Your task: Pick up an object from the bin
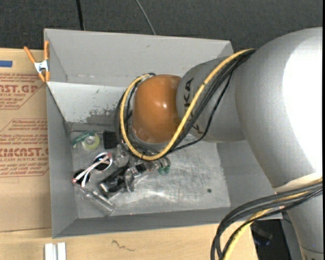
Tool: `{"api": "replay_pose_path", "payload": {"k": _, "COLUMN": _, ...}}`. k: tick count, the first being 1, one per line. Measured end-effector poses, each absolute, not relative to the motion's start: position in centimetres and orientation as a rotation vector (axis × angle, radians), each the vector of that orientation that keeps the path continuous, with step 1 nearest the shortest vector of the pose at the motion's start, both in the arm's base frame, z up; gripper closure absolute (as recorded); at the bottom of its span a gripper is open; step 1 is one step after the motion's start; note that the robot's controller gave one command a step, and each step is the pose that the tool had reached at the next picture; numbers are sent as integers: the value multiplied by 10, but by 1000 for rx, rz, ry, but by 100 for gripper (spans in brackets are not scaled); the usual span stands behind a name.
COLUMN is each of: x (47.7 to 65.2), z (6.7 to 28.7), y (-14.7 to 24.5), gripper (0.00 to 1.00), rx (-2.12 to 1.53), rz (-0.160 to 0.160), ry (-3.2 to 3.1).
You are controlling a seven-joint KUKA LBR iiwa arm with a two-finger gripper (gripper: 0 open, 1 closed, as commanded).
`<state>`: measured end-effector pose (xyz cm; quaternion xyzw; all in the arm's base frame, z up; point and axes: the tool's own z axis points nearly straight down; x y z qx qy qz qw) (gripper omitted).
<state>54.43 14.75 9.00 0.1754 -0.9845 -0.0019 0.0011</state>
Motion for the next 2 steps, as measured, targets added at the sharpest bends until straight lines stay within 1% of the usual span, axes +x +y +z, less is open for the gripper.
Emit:
{"api": "replay_pose_path", "payload": {"k": 1, "x": 544, "z": 90, "y": 148, "gripper": 100, "rx": 551, "rz": -6, "ry": -3091}}
{"api": "replay_pose_path", "payload": {"k": 2, "x": 582, "z": 259, "y": 119, "gripper": 100, "rx": 639, "rz": 0, "ry": -3080}}
